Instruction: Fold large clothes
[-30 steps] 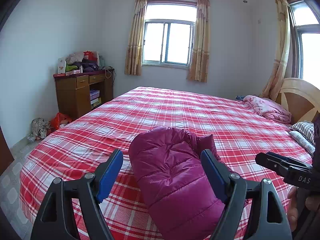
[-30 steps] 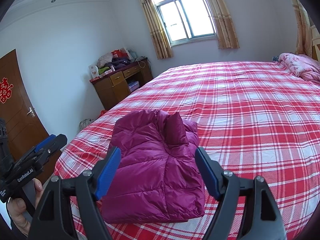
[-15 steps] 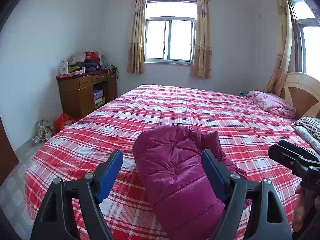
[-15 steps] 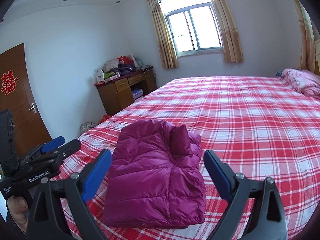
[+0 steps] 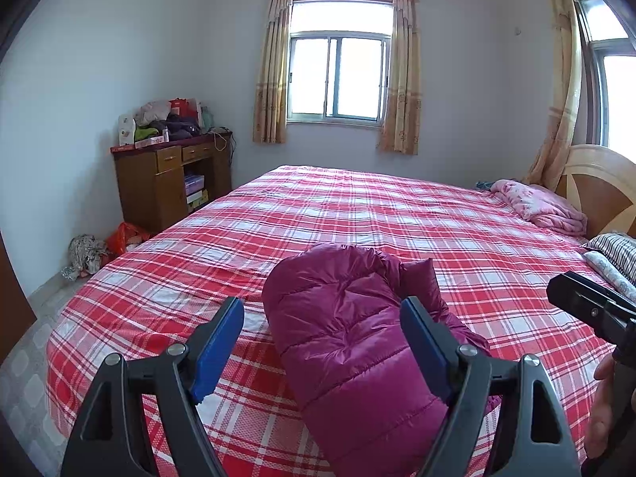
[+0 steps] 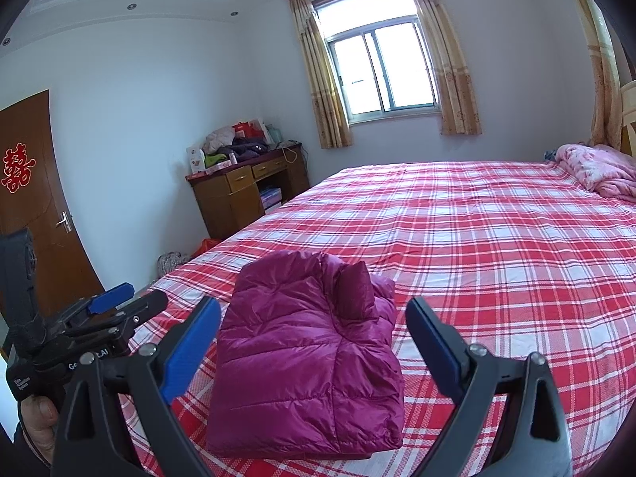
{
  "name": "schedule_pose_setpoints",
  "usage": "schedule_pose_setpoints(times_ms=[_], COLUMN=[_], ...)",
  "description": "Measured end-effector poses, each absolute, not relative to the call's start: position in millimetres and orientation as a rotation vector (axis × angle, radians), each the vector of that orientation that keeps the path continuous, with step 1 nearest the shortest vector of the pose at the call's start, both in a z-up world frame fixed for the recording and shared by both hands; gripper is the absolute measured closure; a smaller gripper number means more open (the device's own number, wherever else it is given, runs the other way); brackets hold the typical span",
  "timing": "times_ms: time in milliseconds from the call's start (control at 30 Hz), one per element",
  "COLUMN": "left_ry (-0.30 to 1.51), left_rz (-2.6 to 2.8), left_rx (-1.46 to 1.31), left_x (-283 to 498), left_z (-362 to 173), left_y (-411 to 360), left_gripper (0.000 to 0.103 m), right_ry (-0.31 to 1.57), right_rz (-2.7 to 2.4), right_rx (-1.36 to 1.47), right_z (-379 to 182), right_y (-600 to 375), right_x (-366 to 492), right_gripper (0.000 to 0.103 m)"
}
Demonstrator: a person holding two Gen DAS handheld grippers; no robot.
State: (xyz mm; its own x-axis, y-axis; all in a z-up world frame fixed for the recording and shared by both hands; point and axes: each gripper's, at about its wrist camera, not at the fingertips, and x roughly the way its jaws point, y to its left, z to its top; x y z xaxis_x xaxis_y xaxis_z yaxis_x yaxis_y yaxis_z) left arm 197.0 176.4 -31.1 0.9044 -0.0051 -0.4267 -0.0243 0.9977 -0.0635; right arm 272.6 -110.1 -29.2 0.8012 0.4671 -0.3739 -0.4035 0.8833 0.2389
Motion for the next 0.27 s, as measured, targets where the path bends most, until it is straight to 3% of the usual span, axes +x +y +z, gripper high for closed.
schedule_pose_setpoints(times_ms=[267], left_ry=[0.419], left_rz=[0.016], left_rx=[-0.056], left_x=[194.6], left_z=[-31.4], left_y=[174.8], left_gripper=[0.021], right_ry=[0.454], right_rz=[0.465], right_rx=[0.152], right_z=[-34.6], right_y=[-112.7], right_x=[274.2], right_gripper=[0.007])
